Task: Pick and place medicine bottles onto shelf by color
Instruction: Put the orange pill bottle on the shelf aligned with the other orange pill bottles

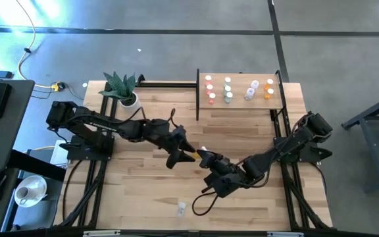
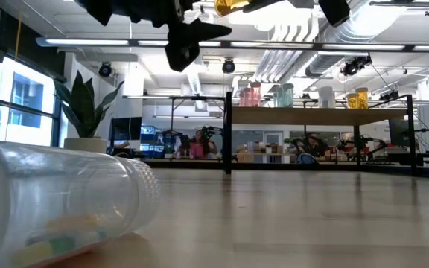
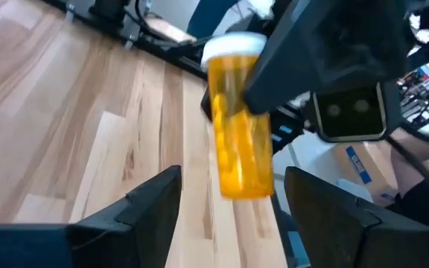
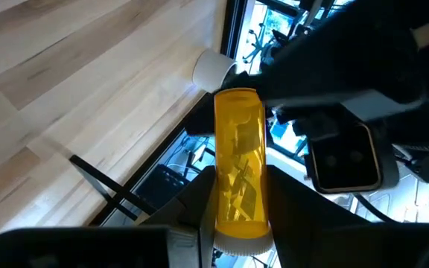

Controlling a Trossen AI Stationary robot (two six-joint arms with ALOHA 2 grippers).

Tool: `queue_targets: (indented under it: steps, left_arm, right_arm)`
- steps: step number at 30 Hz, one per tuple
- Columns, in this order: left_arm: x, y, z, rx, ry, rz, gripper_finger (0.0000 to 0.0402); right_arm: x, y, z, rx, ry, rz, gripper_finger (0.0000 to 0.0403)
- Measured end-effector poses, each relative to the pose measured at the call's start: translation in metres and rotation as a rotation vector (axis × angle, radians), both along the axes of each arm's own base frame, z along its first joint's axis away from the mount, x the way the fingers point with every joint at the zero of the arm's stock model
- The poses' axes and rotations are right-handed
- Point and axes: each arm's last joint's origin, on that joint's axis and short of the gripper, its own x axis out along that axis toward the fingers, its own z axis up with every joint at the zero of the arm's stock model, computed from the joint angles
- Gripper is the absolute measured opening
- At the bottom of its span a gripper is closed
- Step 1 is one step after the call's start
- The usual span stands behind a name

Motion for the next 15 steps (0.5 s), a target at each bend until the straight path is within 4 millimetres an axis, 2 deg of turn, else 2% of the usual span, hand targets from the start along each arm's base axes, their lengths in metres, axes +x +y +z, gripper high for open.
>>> queue_targets:
  steps: [8, 15]
  left_arm:
    - [0.004, 0.004, 0.012, 0.022, -0.049, 0.001, 0.0229]
    - [0.004, 0.003, 0.011, 0.013, -0.027, -0.022, 0.0229]
  right_arm:
    - [0.0, 0.0, 0.0, 0.001, 0.0, 0.001, 0.0087]
    - [0.0, 0.0, 0.0, -0.006, -0.006, -0.009, 0.0087]
